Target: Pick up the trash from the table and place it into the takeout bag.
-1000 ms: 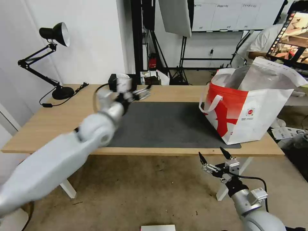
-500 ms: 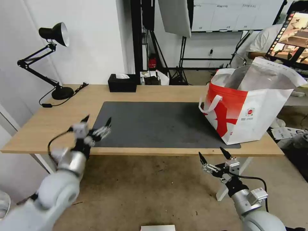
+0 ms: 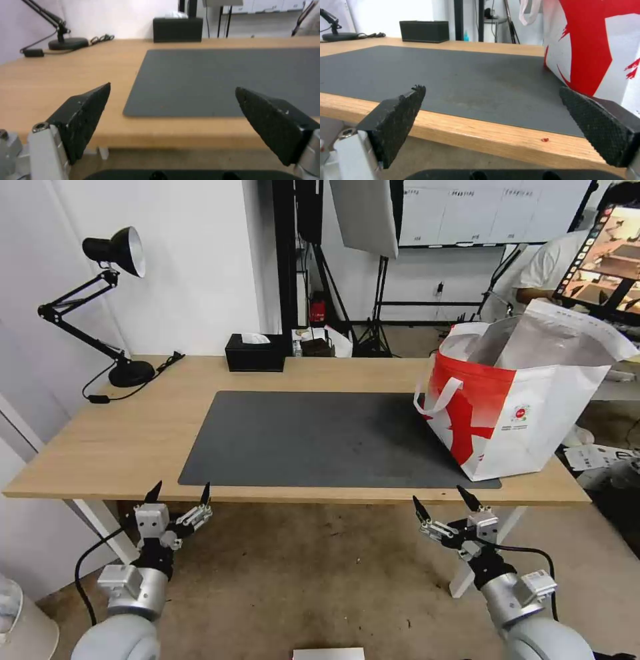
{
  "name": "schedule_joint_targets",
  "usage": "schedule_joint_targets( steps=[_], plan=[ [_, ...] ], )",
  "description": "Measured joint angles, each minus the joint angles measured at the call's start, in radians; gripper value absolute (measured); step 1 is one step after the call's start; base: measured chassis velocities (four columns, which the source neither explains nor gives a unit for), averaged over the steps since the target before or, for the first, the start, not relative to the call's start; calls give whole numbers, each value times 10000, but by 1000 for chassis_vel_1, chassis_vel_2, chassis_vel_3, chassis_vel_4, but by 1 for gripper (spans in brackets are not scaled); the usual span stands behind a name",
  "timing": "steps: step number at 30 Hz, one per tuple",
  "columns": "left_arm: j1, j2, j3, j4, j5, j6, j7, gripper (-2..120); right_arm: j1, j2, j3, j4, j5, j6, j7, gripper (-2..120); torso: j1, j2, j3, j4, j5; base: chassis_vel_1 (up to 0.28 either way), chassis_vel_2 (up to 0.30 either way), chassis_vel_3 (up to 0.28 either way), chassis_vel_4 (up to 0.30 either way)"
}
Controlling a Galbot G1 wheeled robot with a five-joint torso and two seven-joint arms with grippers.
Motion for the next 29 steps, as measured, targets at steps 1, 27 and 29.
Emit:
schedule_joint_targets(
  steps=[1,27,29],
  plan=[
    [64,-36,-9,50,61,-62,36,100,0,0,0,0,0,0,0,100,0,0,0,0,-1,0,0,0,0],
    [110,-219,53,233,370,-214,81,100,0,0,0,0,0,0,0,100,0,0,0,1,-2,0,0,0,0],
    [109,-218,54,233,368,-213,80,100,1,0,0,0,0,0,0,100,1,0,1,1,-2,0,0,0,0]
  ],
)
